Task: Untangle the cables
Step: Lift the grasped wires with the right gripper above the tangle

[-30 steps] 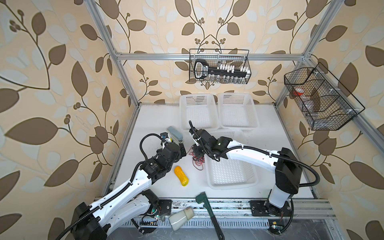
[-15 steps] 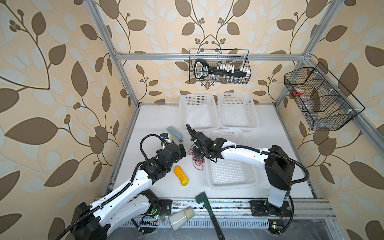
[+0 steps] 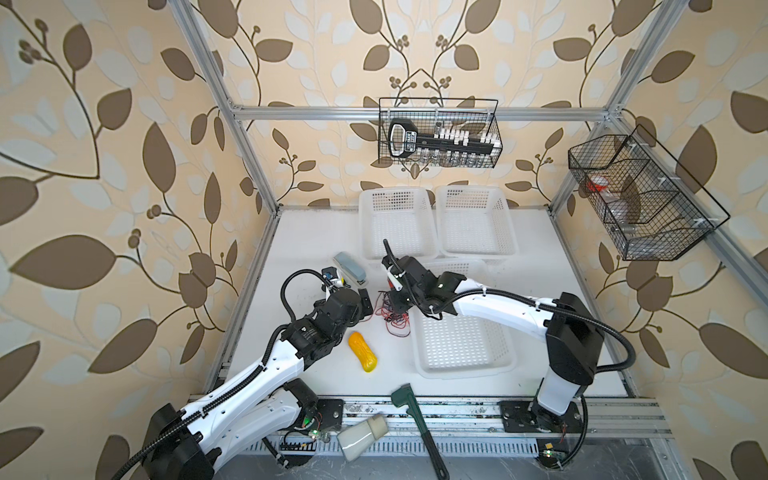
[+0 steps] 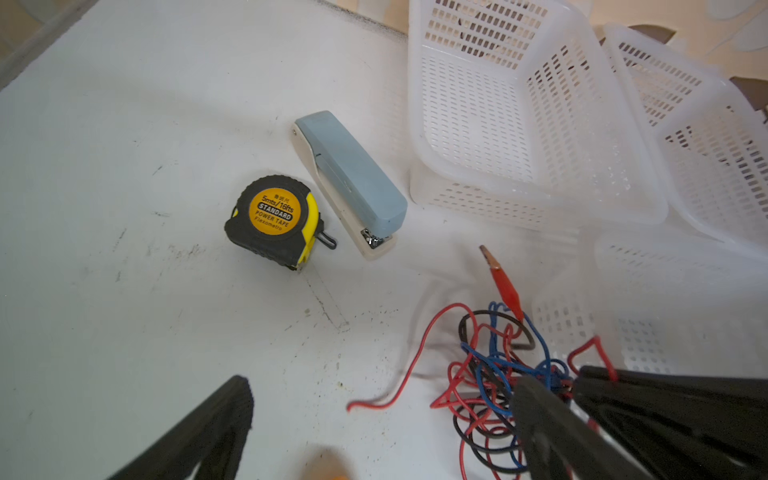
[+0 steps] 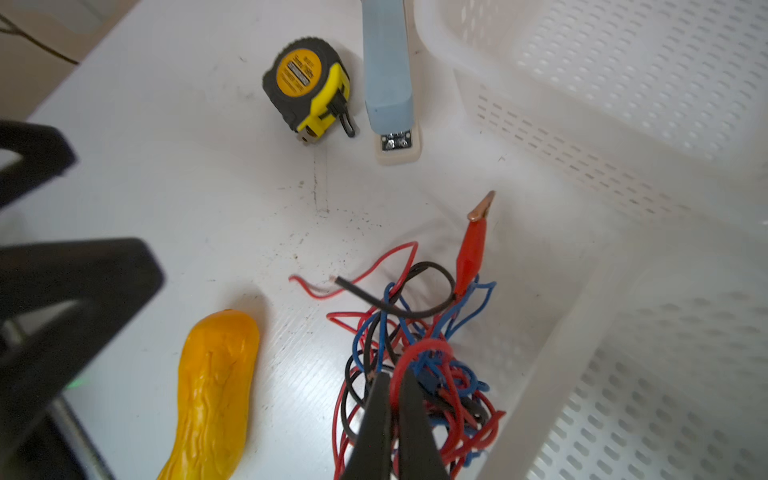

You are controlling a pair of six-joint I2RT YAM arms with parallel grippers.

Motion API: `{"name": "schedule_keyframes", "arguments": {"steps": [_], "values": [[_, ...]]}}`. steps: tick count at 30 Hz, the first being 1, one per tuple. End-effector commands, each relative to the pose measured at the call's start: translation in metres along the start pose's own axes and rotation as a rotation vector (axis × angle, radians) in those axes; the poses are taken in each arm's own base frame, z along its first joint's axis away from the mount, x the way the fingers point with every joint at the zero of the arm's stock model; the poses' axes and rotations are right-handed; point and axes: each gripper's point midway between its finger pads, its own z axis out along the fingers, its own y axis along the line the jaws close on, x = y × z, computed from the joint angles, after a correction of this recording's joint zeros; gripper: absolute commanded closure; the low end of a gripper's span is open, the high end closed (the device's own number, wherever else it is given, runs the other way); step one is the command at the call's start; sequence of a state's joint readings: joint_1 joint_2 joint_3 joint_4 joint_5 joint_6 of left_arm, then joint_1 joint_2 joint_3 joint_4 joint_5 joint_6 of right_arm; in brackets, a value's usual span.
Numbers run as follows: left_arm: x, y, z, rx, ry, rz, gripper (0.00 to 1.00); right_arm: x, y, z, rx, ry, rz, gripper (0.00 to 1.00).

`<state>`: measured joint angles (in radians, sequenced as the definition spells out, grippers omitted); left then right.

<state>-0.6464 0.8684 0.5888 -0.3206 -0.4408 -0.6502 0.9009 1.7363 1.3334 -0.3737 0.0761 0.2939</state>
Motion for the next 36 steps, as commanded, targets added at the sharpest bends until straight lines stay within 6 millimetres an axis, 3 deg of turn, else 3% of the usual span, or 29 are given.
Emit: {"name": "schedule_keyframes", "arguments": {"steps": [1, 7, 14, 18, 22, 26, 29, 31, 36], "values": [[-0.001, -0.024, 0.001, 0.137, -0.007, 0.016, 0.01, -0.034, 0.008, -0.036, -0.134, -0.132, 0.003, 1.00], [0.006, -0.050, 0.000, 0.283, 0.022, 0.061, 0.01, -0.050, 0.023, -0.061, -0.341, -0.207, 0.003, 1.00], [0.011, -0.069, -0.004, 0.391, 0.041, 0.082, 0.01, -0.047, 0.039, -0.055, -0.422, -0.186, -0.022, 1.00], [0.013, -0.070, -0.002, 0.402, 0.034, 0.076, 0.01, -0.046, 0.054, -0.056, -0.483, -0.190, -0.033, 1.00], [0.020, -0.067, 0.007, 0.375, 0.065, 0.089, 0.08, -0.054, 0.064, -0.062, -0.526, -0.222, -0.029, 1.00], [0.026, -0.058, 0.014, 0.323, 0.082, 0.090, 0.24, -0.062, 0.067, -0.069, -0.542, -0.249, -0.020, 1.00], [0.026, -0.042, 0.020, 0.224, 0.077, 0.072, 0.47, -0.066, 0.065, -0.072, -0.528, -0.266, -0.016, 1.00], [0.026, -0.031, 0.023, 0.163, 0.073, 0.071, 0.56, -0.068, 0.062, -0.075, -0.514, -0.275, -0.014, 1.00], [0.021, -0.018, 0.022, 0.088, 0.054, 0.056, 0.85, -0.069, 0.039, -0.076, -0.375, -0.299, 0.009, 1.00]]}}
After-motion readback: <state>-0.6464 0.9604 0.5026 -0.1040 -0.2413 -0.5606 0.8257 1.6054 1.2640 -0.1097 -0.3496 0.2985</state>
